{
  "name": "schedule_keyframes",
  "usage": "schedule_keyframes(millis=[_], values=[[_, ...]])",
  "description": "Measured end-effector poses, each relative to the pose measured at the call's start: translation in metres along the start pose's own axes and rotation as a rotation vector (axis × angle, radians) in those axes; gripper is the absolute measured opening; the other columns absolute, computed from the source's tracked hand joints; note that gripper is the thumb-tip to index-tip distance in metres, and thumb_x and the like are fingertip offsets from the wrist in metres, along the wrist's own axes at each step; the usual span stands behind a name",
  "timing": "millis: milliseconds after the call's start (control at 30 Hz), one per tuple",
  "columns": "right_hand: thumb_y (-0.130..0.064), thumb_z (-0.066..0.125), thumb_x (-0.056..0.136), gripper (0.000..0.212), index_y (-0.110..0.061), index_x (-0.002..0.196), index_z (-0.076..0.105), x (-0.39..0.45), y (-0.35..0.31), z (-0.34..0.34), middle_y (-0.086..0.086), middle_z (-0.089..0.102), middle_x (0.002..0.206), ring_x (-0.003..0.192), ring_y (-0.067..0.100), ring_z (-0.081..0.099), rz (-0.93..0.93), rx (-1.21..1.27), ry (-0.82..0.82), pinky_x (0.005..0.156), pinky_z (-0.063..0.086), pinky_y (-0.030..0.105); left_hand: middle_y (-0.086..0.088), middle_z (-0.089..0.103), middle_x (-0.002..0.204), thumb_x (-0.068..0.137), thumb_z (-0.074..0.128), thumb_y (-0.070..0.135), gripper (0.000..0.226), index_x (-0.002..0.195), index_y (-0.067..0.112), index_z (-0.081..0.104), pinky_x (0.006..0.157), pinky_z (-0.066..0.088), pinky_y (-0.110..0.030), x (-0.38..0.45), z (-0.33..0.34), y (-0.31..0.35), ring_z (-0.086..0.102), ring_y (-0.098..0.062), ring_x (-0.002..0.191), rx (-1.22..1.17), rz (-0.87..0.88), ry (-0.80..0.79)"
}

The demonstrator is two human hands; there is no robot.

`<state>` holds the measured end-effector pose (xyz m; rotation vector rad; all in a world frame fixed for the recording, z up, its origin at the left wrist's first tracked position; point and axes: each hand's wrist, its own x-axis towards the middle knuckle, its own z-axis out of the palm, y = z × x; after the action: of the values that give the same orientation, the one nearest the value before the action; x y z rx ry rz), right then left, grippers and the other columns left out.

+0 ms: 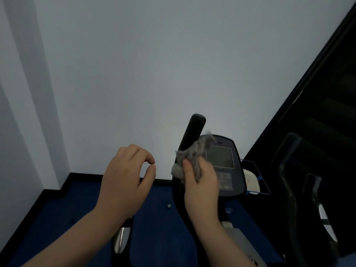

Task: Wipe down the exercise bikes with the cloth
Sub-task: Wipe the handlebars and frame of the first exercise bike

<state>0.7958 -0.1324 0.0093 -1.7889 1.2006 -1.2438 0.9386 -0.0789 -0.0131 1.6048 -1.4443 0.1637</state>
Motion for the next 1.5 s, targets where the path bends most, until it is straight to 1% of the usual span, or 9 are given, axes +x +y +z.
schedule_keyframes(millis=[67,167,300,400,667,767,1067,1233,1500], values=[[-0.018,0.062,0.09,0.014,-0.027,0.079,0.062,-0.002,0.004,-0.018,-0.005,0.058,0.089,0.082,-0.001,0.056,-0.036,-0.113,-0.044,0.068,0.039,0.007,0.011,0.053,0.086,0.087,0.043,0.029,0.022,0.085,0.018,0.061,0.068,0.045,-0.033,0.0,0.0,0.0,0.046,-0.011,0.083,-0.008,0.004,0.006],[-0.01,0.066,0.087,0.019,-0.02,0.103,0.068,0.02,-0.019,-0.045,-0.005,0.051,0.103,0.092,-0.006,0.052,-0.387,-0.266,0.104,0.075,0.041,0.004,0.011,0.054,0.086,0.088,0.042,0.03,0.023,0.085,0.018,0.062,0.068,0.045,-0.033,0.0,0.001,0.0,0.048,-0.012,0.082,-0.01,0.004,0.004],[-0.02,0.064,0.082,0.033,-0.02,0.115,0.065,0.049,-0.038,-0.033,0.009,0.052,0.132,0.125,0.021,0.042,-0.763,-0.807,0.138,0.101,0.034,0.039,0.011,0.054,0.087,0.087,0.045,0.028,0.02,0.086,0.018,0.061,0.068,0.044,-0.031,-0.001,0.001,0.001,0.047,-0.011,0.082,0.0,0.002,0.003],[-0.019,0.057,0.092,0.023,-0.01,0.11,0.068,0.06,-0.026,-0.023,0.012,0.051,0.14,0.14,0.031,0.032,-0.905,-0.95,0.027,0.117,0.014,0.047,0.01,0.054,0.087,0.087,0.048,0.025,0.015,0.086,0.018,0.061,0.068,0.045,-0.032,-0.001,0.001,0.001,0.047,-0.011,0.082,-0.002,-0.002,-0.001],[-0.01,0.066,0.086,0.029,-0.009,0.114,0.066,0.066,-0.005,-0.059,0.006,0.064,0.126,0.13,0.022,0.048,-1.305,-1.043,-0.492,0.118,0.016,0.042,0.011,0.054,0.087,0.087,0.047,0.025,0.016,0.086,0.018,0.06,0.068,0.043,-0.03,-0.003,0.002,-0.001,0.047,-0.011,0.084,-0.011,0.017,0.011],[-0.004,0.064,0.085,0.026,-0.008,0.11,0.068,0.064,-0.017,-0.041,0.006,0.067,0.12,0.128,0.024,0.05,-1.161,-0.997,-0.284,0.118,0.015,0.046,0.009,0.054,0.089,0.087,0.05,0.023,0.012,0.086,0.017,0.061,0.069,0.044,-0.031,-0.002,0.003,-0.001,0.047,-0.012,0.085,-0.016,0.013,0.01],[-0.03,0.049,0.096,0.033,-0.016,0.122,0.063,-0.003,0.02,-0.061,-0.005,0.056,0.134,0.114,0.017,0.047,-0.764,-0.628,-0.516,0.099,0.038,0.031,0.006,0.056,0.09,0.087,0.052,0.019,0.011,0.088,0.014,0.062,0.069,0.04,-0.027,-0.001,0.003,-0.002,0.045,-0.012,0.087,-0.009,0.03,0.013],[-0.045,0.057,0.089,0.032,-0.029,0.113,0.069,-0.034,0.023,-0.031,-0.01,0.052,0.127,0.115,0.009,0.044,-0.393,-0.347,-0.203,0.098,0.033,0.014,0.009,0.052,0.09,0.086,0.052,0.018,0.011,0.088,0.014,0.062,0.069,0.034,-0.022,-0.001,0.004,-0.004,0.041,-0.009,0.087,-0.014,0.031,0.011],[-0.019,0.073,0.079,0.019,-0.018,0.098,0.075,-0.026,0.014,-0.052,-0.006,0.071,0.1,0.094,0.007,0.066,-0.344,-0.234,-0.026,0.088,0.052,0.033,0.011,0.047,0.087,0.088,0.053,0.017,0.008,0.087,0.015,0.061,0.069,0.027,-0.016,-0.001,0.006,-0.005,0.036,-0.005,0.085,-0.065,0.024,0.009]])
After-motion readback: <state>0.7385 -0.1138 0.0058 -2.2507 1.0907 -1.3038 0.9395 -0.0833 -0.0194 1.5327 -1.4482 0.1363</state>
